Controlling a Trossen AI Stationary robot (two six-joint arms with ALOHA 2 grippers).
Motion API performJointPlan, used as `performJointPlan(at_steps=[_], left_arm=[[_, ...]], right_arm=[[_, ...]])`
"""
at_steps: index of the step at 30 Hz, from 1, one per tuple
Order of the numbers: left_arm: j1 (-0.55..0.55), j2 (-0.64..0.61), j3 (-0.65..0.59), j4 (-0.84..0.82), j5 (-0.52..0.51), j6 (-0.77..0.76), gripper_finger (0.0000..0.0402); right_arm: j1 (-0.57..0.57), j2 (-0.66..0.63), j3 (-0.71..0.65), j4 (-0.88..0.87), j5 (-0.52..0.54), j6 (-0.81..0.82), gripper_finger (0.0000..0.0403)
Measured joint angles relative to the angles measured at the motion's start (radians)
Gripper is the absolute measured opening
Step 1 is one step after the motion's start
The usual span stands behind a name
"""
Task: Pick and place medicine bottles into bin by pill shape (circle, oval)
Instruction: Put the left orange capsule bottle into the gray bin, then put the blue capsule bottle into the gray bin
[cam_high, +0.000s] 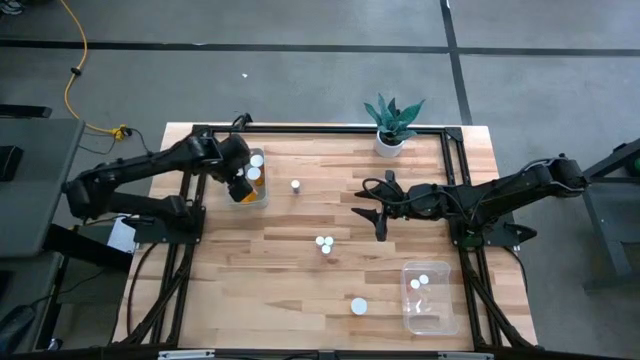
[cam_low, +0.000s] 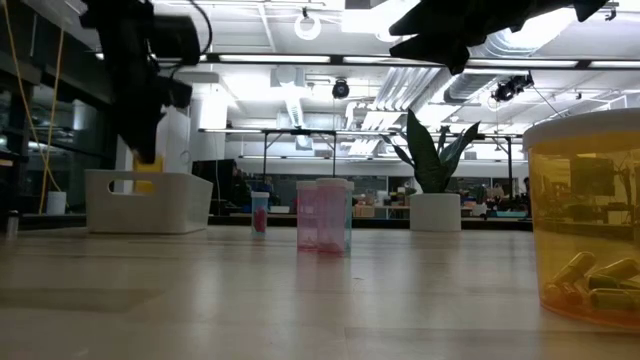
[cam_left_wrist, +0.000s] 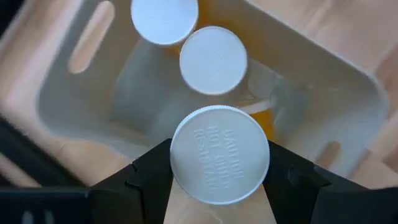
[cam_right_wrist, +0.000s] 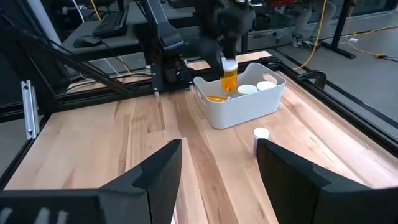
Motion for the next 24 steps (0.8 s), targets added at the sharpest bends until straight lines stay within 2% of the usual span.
performJointPlan(at_steps=[3,11,16,24], left_arm=[[0.022,0.009,-0.047,0.059,0.024,0.020,0.0200],[0.023,0.015,-0.043,0.066,0.005,0.036,0.0207],[0.023,0.015,-0.043,0.065,-0.040,0.036,0.0245],[0.023,0.016,-0.025,0.046,-0.035,0.036,0.0308]], right_arm=[[0.000,0.000,0.000,0.000,0.000,0.007,0.0201],[0.000,0.000,0.000,0.000,0.000,0.007,0.0201],[0.000,0.000,0.000,0.000,0.000,0.007,0.0201],[0.000,0.000,0.000,0.000,0.000,0.007,0.0201]])
